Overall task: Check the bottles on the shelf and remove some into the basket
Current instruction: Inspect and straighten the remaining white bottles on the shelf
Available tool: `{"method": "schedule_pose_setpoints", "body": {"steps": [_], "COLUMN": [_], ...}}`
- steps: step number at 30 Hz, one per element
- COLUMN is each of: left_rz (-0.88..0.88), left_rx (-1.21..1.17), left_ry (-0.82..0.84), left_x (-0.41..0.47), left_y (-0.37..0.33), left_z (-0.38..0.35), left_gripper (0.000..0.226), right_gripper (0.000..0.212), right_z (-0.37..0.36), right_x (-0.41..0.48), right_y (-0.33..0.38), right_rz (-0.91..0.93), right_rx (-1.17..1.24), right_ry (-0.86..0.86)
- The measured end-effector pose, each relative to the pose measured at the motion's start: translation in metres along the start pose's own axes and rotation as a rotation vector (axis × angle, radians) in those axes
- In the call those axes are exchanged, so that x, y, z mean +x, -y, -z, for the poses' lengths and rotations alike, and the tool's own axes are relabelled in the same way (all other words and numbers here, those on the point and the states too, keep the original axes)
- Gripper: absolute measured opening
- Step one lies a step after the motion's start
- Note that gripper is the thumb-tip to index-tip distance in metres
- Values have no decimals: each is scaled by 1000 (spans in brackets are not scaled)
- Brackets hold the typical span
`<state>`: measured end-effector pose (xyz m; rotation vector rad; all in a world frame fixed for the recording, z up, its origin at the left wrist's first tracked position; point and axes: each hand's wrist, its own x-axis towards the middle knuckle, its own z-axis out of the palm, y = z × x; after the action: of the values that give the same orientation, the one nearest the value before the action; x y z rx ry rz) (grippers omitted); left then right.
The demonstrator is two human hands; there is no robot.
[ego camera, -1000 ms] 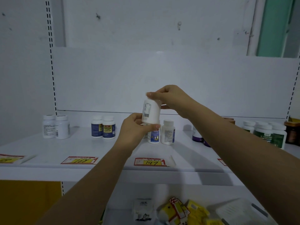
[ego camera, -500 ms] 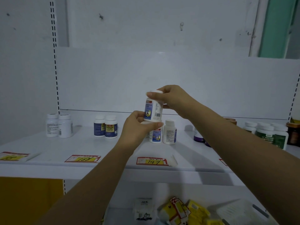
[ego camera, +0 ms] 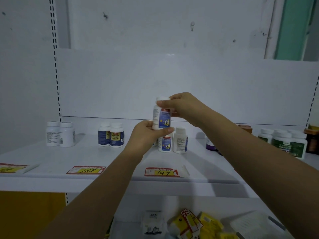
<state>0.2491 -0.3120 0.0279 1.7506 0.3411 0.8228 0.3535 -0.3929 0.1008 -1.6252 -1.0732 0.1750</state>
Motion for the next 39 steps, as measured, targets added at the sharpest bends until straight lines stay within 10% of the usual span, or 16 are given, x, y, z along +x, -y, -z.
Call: {"method": "schedule_pose_setpoints", "body": {"steps": [24, 33, 39], "left_rz": [-6, -8, -36], "left_rx": [36, 37, 34], "left_ry": [-44, 79, -26], "left_x": [0, -4, -2], "left_y": [1, -2, -1], "left_z": [-7, -4, -6], "left_gripper": [43, 47, 46], "right_gripper": [67, 16, 27], "right_z": [3, 12, 9], "right_x": [-2, -6, -8], "right_y": [-1, -6, -4], "right_rz": [-42, 2, 15], "right_rx": [-37, 238, 134], "right_ry": [60, 107, 132]}}
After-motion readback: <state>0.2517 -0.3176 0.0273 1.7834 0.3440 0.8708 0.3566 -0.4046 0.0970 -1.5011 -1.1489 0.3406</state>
